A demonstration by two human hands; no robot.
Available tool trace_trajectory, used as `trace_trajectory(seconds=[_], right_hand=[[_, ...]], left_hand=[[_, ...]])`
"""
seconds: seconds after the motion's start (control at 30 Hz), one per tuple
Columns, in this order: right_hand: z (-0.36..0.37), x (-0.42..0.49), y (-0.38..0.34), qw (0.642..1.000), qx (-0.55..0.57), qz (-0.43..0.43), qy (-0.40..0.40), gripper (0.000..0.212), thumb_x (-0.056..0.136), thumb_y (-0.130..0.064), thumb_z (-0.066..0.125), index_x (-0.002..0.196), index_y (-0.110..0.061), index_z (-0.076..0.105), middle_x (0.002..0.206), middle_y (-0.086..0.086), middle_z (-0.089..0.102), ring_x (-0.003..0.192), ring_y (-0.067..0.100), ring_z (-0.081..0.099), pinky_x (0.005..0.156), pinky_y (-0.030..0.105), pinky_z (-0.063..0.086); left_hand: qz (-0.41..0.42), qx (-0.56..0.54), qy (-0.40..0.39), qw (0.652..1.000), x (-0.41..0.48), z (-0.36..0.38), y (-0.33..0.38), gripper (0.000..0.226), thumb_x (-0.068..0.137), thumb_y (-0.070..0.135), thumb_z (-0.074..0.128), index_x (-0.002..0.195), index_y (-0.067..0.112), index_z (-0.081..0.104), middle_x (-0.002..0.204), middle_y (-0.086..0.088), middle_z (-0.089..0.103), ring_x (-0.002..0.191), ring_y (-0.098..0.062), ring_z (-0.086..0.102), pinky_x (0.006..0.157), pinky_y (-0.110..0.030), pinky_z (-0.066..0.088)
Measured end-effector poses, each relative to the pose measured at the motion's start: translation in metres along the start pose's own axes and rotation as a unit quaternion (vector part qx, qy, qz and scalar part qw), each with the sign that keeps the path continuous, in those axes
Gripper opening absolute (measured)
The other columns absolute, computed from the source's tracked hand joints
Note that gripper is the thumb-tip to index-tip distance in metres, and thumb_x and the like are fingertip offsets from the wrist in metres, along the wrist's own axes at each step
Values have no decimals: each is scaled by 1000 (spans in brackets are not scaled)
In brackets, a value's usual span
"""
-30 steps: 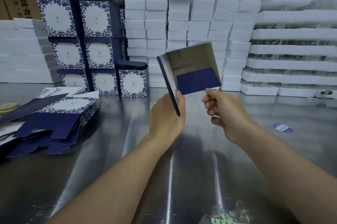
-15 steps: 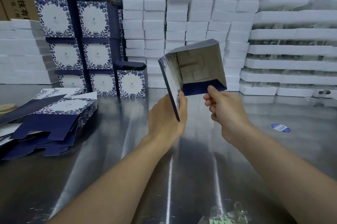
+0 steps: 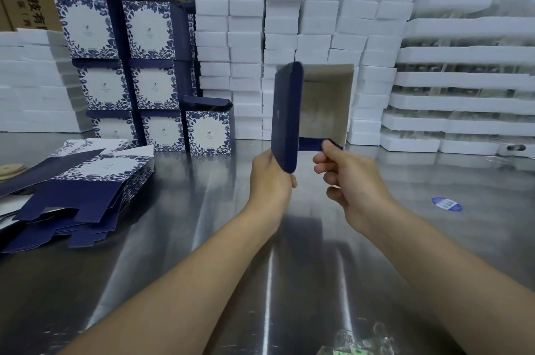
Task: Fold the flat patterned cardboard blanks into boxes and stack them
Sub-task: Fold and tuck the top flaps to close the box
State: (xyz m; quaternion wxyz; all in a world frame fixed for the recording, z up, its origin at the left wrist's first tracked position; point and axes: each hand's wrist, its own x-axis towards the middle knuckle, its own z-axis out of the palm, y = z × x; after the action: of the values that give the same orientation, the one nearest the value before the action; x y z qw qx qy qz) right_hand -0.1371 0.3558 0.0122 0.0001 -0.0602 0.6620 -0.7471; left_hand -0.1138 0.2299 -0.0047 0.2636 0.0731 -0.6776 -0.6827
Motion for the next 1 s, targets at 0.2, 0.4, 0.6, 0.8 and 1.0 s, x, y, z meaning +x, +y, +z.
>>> trace_trajectory(seconds=[0.2,0.4,0.6,0.8,1.0], right_hand=[[-1,-2,-2,1000,-5,15,-22,35,100,-40,68,76,-16,75,69,-3,73,48,7,48,45,20,34],[-1,-2,-2,999,36,31,-17,37,103,-36,64,75,-14,74,68,-1,70,48,7,46,42,20,31],[1,-2,0,1000,14,20,-5,47,107,-37,54,72,-14,75,67,0,71,49,7,44,41,19,30],[0,-1,0,998,-47,25,-19,36,103,-47,61,87,-20,77,74,-10,75,55,6,57,55,25,41],[-8,2,-6,990,-70,-108,51,37,95,-37,64,131,-34,57,132,-8,63,116,11,62,102,42,55]], left_hand=[[-16,-37,2,999,2,1,-3,31,107,26,39,78,19,43,62,8,38,53,-10,39,50,-18,37],[-1,-33,-11,999,-1,3,-2,27,109,27,37,85,15,39,68,5,32,54,-10,33,51,-22,31],[7,-31,-8,999,2,0,-3,31,108,20,38,76,18,41,61,7,37,53,-9,37,43,-14,33],[-11,-28,18,999,8,-2,-5,33,110,27,35,77,20,38,67,5,34,57,-11,34,51,-22,33],[-39,-31,83,995,21,-19,-4,17,104,20,38,89,14,43,78,-9,32,66,-21,31,46,-23,28]])
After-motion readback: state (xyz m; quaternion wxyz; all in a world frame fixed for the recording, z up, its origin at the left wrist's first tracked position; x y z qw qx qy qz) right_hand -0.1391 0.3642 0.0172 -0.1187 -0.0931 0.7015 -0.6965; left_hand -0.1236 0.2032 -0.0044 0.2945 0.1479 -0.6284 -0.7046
